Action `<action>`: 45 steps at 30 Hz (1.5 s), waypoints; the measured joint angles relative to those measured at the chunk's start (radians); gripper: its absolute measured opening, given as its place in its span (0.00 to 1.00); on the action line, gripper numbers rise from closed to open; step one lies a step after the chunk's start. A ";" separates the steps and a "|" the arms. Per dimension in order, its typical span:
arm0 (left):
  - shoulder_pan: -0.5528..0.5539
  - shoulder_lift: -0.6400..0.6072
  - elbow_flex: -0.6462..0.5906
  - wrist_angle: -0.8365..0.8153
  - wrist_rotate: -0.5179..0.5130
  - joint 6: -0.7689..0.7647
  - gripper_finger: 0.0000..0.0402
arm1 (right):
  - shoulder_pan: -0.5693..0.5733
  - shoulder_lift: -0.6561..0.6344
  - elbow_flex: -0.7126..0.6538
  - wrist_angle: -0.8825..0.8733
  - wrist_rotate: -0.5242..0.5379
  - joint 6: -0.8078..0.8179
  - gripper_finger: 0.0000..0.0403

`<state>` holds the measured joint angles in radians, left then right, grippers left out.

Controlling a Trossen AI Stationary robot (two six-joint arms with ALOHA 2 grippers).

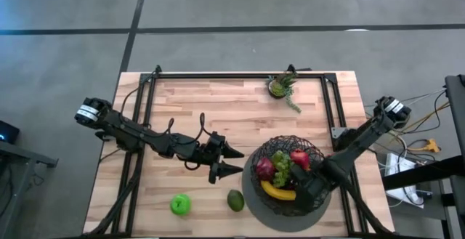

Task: Build produce basket
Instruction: Put the plum in the black wire basket, then put the green apple in the black wire basket

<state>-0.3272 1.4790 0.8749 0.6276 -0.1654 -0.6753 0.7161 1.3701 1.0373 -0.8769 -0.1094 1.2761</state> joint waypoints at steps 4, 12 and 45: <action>-0.003 0.001 0.000 0.000 0.000 -0.001 0.77 | -0.019 -0.062 -0.064 0.005 -0.055 0.073 0.55; -0.002 0.001 0.002 0.000 0.000 -0.002 0.77 | -0.019 -0.125 -0.117 0.005 -0.048 0.146 0.76; -0.387 -0.030 0.354 -1.609 0.131 -0.611 0.75 | 0.096 0.096 0.134 0.567 1.140 -0.221 0.81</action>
<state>-0.7140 1.4492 1.2293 -0.9812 -0.0341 -1.2859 0.8116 1.4656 1.1712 -0.3096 1.0301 1.0553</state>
